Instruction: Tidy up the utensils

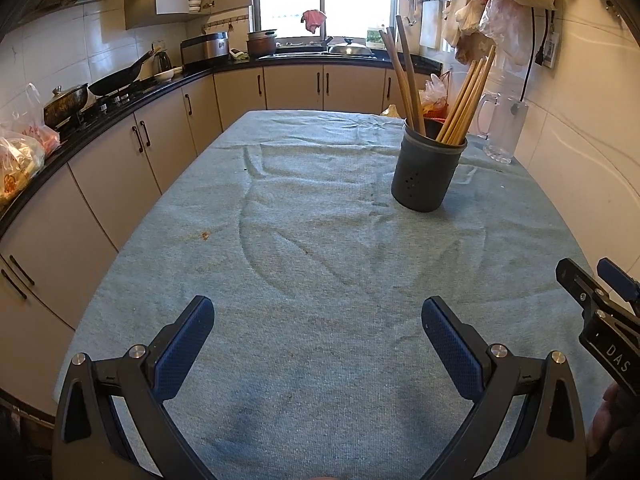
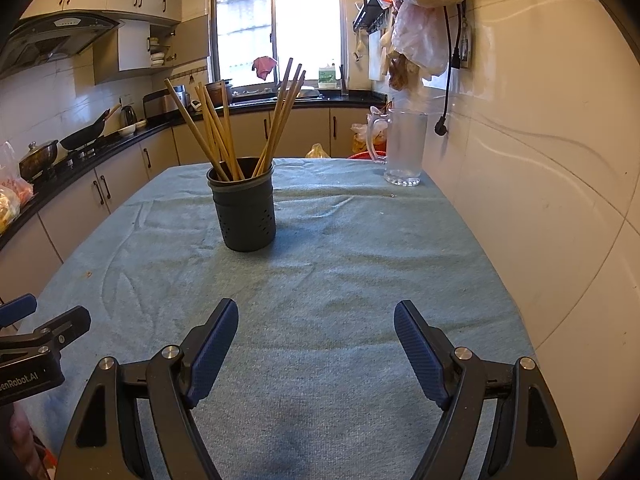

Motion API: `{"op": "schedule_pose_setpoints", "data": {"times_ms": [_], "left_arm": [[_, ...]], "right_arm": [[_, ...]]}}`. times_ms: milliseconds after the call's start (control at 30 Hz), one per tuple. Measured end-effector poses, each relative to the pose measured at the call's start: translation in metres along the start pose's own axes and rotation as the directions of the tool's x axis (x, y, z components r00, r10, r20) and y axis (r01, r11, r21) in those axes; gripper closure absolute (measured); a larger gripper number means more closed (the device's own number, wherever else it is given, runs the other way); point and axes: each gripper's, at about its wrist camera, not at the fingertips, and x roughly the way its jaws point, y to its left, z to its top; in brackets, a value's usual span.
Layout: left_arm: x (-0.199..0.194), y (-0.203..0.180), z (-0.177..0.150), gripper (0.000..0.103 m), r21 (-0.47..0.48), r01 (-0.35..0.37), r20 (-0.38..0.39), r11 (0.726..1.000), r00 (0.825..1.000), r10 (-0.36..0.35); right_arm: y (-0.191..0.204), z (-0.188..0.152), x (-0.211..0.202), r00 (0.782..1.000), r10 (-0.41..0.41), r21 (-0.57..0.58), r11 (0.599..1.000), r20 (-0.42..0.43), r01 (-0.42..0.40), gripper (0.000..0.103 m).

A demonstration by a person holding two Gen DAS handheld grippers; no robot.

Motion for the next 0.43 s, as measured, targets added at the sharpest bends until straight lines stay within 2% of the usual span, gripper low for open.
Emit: {"op": "schedule_pose_setpoints", "data": {"times_ms": [433], "left_arm": [[0.0053, 0.0021, -0.0003, 0.0, -0.01, 0.029, -0.029, 1.0, 0.999, -0.029]], "right_arm": [[0.0015, -0.0019, 0.0069, 0.999, 0.031, 0.001, 1.0, -0.033, -0.031, 0.018]]}}
